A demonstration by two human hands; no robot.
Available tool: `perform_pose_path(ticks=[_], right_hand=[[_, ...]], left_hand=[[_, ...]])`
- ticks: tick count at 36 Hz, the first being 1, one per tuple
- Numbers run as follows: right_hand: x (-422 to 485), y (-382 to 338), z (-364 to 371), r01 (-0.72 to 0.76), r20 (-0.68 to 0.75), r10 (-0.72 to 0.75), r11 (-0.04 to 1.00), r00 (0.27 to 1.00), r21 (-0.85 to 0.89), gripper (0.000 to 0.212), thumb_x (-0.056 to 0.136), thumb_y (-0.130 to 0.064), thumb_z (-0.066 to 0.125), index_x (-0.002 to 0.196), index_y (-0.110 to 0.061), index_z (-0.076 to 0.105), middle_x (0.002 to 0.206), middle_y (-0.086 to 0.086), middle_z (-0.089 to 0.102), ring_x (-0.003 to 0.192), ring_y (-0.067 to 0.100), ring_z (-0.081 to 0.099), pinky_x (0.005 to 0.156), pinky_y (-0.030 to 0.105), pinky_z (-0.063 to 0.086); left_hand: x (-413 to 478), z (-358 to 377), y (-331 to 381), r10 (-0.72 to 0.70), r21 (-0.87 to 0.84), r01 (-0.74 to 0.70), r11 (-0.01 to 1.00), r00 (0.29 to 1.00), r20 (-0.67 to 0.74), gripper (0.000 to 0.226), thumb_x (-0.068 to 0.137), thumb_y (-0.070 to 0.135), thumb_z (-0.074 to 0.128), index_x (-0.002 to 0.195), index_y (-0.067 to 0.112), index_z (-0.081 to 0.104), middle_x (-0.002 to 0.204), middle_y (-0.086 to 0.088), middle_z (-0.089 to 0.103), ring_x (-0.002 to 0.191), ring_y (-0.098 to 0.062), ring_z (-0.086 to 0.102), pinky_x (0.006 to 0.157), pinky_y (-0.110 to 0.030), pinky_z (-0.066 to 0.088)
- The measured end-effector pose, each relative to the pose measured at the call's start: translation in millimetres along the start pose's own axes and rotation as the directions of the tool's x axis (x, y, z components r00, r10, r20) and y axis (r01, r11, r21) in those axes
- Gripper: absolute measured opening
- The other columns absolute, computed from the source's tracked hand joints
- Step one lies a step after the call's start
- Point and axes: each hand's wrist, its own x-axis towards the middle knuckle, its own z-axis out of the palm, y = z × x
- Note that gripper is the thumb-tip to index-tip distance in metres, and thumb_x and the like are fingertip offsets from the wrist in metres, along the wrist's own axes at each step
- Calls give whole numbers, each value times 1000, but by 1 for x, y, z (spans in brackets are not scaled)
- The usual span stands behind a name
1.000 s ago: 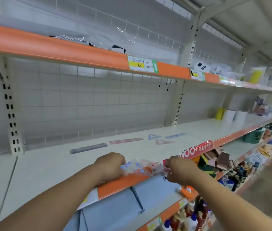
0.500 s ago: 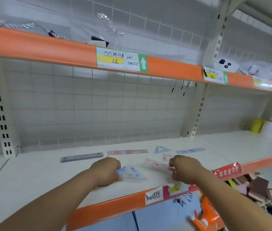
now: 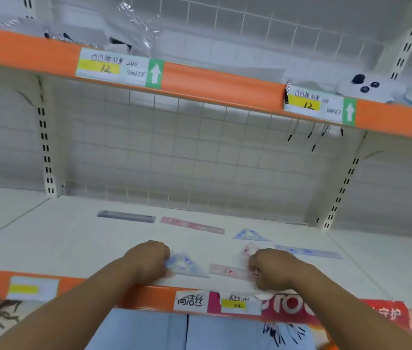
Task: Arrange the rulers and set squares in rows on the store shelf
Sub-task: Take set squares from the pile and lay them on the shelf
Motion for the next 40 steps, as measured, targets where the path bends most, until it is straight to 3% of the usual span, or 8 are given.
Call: perform_pose_path(ticks=[7,12,16,20,23,29,35,40], right_hand=[[2,8,6,2,32,-4,998,999,66,30,84,-19,56,112,-14,63,114,8,61,100,26,58,78,35,48],[4,11,11,-30,23,27,993,999,110,34,82,-13,52,113,-6,62,114,14,62,86,25,57,70,35,45],[2,14,13,-52,16,50,991,999,123,29,80,-10,51,107,-5,62,93,14,57,74,20,48,65,32,40],[1,19,15,-57,26,54,990,998,133,26,84,-13,53,108,-14,64,112,6,61,91,19,57,79,32,48],[1,23,16,-38,21,35,989,999,144,12,88,-18,53,94,-28,57,99,-8,53,89,15,53,74,24,44],[1,21,14,-19,-6,20,990,1000,137,36,87,-19,54,63,-37,34,74,-15,35,64,0,34,58,17,32],[4,20,10,-10,51,4,993,999,116,21,86,-18,56,89,-36,46,93,-13,44,86,11,46,73,21,41],[3,17,9,-17,68,9,994,998,106,19,87,-17,55,100,-31,53,100,-8,46,90,12,47,78,23,42]], left_hand=[[-5,0,1,-55,37,55,998,998,-10,29,90,21,50,116,18,62,120,0,60,111,-18,54,88,-29,45],[-6,3,-3,-49,-4,49,999,999,-5,36,89,34,58,123,21,58,125,2,56,114,-16,52,93,-28,44],[-8,3,-12,-51,-32,51,998,999,4,42,87,40,62,123,21,57,125,2,56,113,-16,53,94,-29,45],[-14,0,-28,-88,-95,91,991,996,35,53,81,44,68,128,23,53,127,4,53,110,-14,52,92,-24,42],[-21,-2,-40,-119,-125,124,984,992,48,51,80,44,69,125,25,52,116,6,52,97,-10,47,84,-21,40],[-31,-4,-55,-172,-166,179,970,984,56,44,82,41,70,119,23,53,98,9,46,92,-11,47,78,-19,36],[-31,-4,-54,-184,-183,193,964,981,64,43,82,38,70,117,21,52,100,7,47,93,-12,47,78,-19,36],[-31,-4,-53,-186,-190,196,962,980,71,42,83,37,70,117,21,52,99,6,47,92,-13,47,78,-19,35]])
